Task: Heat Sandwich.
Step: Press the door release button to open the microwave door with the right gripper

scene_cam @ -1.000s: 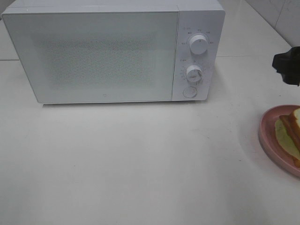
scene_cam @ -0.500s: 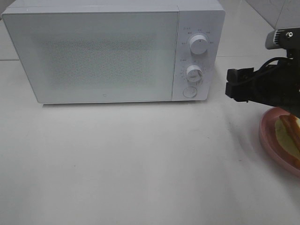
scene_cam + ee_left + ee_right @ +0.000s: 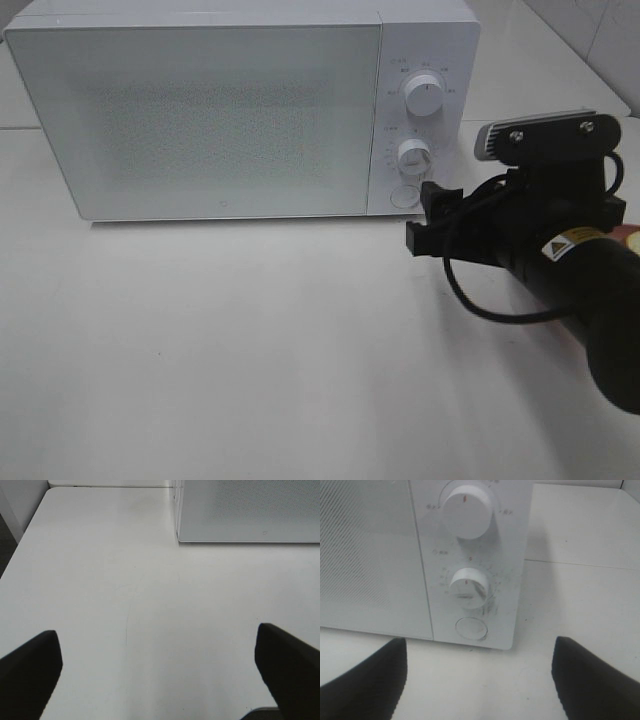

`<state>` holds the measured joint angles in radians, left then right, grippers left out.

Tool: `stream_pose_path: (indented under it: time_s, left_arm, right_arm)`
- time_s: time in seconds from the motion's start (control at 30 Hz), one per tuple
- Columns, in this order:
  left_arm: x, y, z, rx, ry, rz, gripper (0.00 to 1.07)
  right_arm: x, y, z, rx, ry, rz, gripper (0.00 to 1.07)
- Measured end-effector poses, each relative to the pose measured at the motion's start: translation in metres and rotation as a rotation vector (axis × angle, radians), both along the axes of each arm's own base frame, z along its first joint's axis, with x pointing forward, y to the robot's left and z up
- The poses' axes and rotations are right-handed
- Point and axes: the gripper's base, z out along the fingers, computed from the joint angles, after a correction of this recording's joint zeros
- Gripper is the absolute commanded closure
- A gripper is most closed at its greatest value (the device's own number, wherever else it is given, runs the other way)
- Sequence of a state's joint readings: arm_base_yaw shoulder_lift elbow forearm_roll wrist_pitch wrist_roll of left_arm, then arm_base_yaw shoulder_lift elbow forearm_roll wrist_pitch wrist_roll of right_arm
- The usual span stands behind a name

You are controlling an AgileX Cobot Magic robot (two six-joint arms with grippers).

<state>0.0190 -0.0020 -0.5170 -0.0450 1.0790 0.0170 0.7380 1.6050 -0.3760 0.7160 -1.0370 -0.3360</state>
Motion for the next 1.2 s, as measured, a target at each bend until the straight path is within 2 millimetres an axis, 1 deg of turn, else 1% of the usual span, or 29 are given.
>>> stream_pose_path:
  time_s: [0.03,0.07,0.2,0.4,0.53,0.6,0.63,0.67,0.77,0.8,0.83,0.87,0.93,0.97,1.03,1.1,1.13,1.2]
  left_arm:
    - [0.0,0.0,0.0,0.0,0.0,0.0,0.07]
    - [0.0,0.0,0.0,0.0,0.0,0.0,0.07]
    - [0.0,0.0,0.0,0.0,0.0,0.0,0.07]
    - [0.0,0.0,0.0,0.0,0.0,0.0,0.07]
    - [0.0,0.0,0.0,0.0,0.0,0.0,0.07]
    - [0.0,0.0,0.0,0.0,0.0,0.0,0.07]
    - [0.0,0.0,0.0,0.0,0.0,0.0,0.07]
    - [0.0,0.0,0.0,0.0,0.0,0.0,0.07]
    - [0.0,0.0,0.0,0.0,0.0,0.0,0.07]
    - [0.0,0.0,0.0,0.0,0.0,0.0,0.07]
    - [0.0,0.0,0.0,0.0,0.0,0.0,0.07]
    - [0.0,0.0,0.0,0.0,0.0,0.0,0.07]
    - [0.0,0.0,0.0,0.0,0.0,0.0,0.07]
    - [0.0,0.0,0.0,0.0,0.0,0.0,0.07]
    - [0.0,0.0,0.0,0.0,0.0,0.0,0.07]
    - [0.0,0.0,0.0,0.0,0.0,0.0,0.07]
    - [0.0,0.0,0.0,0.0,0.0,0.0,0.07]
    - [0.0,0.0,0.0,0.0,0.0,0.0,0.07]
  right_arm:
    - [-0.004,0.006,-0.006,-0.012,0.014,0.016,0.31]
    - [-0.004,0.006,-0.006,-0.012,0.014,0.016,0.31]
    - [-0.012,0.017,-0.013,-0.024,0.025,0.036,0.31]
    - [-0.014,0.018,-0.013,-0.016,0.016,0.017,0.31]
    - [-0.013,0.017,-0.013,0.041,0.024,-0.011,0.31]
    - [-0.013,0.017,-0.013,0.109,0.035,-0.035,0.31]
    - [-0.013,0.017,-0.013,0.195,0.048,-0.061,0.32]
    - [-0.013,0.017,-0.013,0.195,0.048,-0.061,0.32]
    - [-0.013,0.017,-0.013,0.315,0.066,-0.099,0.33]
    - [-0.013,0.017,-0.013,0.408,0.081,-0.13,0.33]
    - [-0.013,0.017,-0.013,0.452,0.088,-0.145,0.33]
    - [-0.013,0.017,-0.013,0.452,0.088,-0.145,0.33]
    - [-0.013,0.017,-0.013,0.542,0.101,-0.173,0.33]
    - [-0.013,0.017,-0.013,0.622,0.113,-0.198,0.33]
    - [-0.013,0.017,-0.013,0.656,0.118,-0.209,0.34]
    - [-0.013,0.017,-0.013,0.738,0.131,-0.234,0.35]
    - [-0.013,0.017,-0.013,0.813,0.142,-0.257,0.35]
    - [-0.013,0.017,-0.013,0.879,0.152,-0.278,0.37]
